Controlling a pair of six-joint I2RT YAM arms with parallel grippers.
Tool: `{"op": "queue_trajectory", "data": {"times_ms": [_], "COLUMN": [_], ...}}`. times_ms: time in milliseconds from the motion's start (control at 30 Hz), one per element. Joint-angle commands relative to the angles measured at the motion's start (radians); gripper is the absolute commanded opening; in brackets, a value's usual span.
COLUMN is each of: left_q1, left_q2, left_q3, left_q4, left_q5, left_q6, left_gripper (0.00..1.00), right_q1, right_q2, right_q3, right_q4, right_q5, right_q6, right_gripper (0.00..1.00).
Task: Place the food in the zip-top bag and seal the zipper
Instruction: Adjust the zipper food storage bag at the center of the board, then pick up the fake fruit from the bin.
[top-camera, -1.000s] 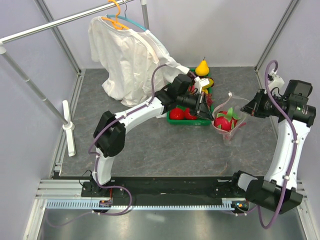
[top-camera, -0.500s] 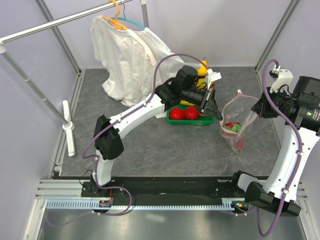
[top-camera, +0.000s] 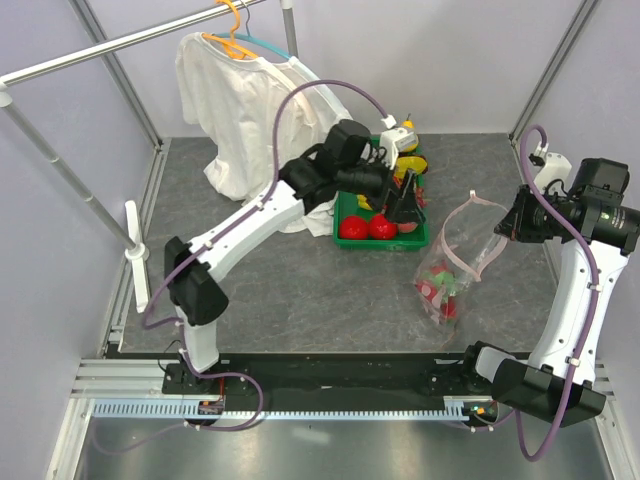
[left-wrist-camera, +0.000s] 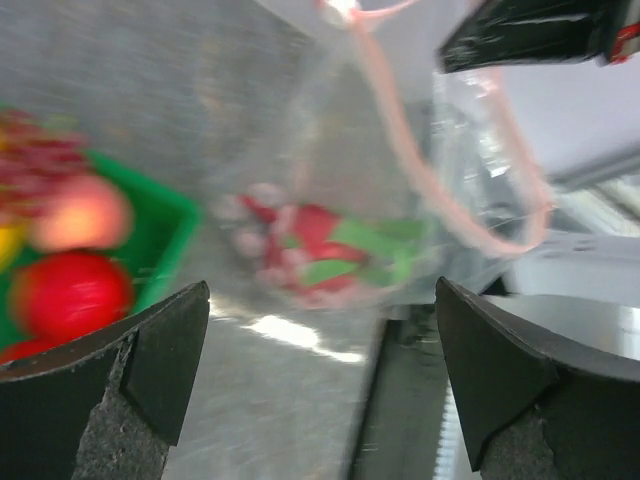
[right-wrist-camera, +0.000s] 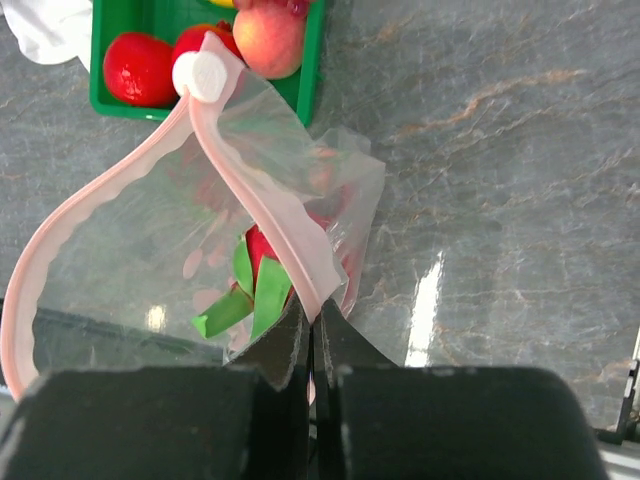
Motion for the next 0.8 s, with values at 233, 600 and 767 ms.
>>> {"op": "queue_trajectory", "data": {"times_ms": [233, 600, 767], "left_q1": [0.034, 0.054, 0.056], "left_q2": [-0.203, 0.093, 0.2], "left_q3": [-0.237, -0.111, -0.044], "left_q4": [-0.168, -0.162, -0.174], "left_q5": [-0.353, -0.525, -0.586], "left_q6": [0.717, 0.708, 0.704], "left_gripper": [0.92, 0.91, 0.92], "right_q1": [-0.001, -0.001, -0.001], "right_q2": [-0.016, -0.039, -0.047], "right_q3": [0.093, 0.072, 0.049], "right_q4": [0.072, 0.089, 0.098], "right_q5": [0.002, -0.026, -0.035], "right_q6": [0.082, 0.132, 0.136], "right_gripper": [0.0, 0.0, 0.0]}}
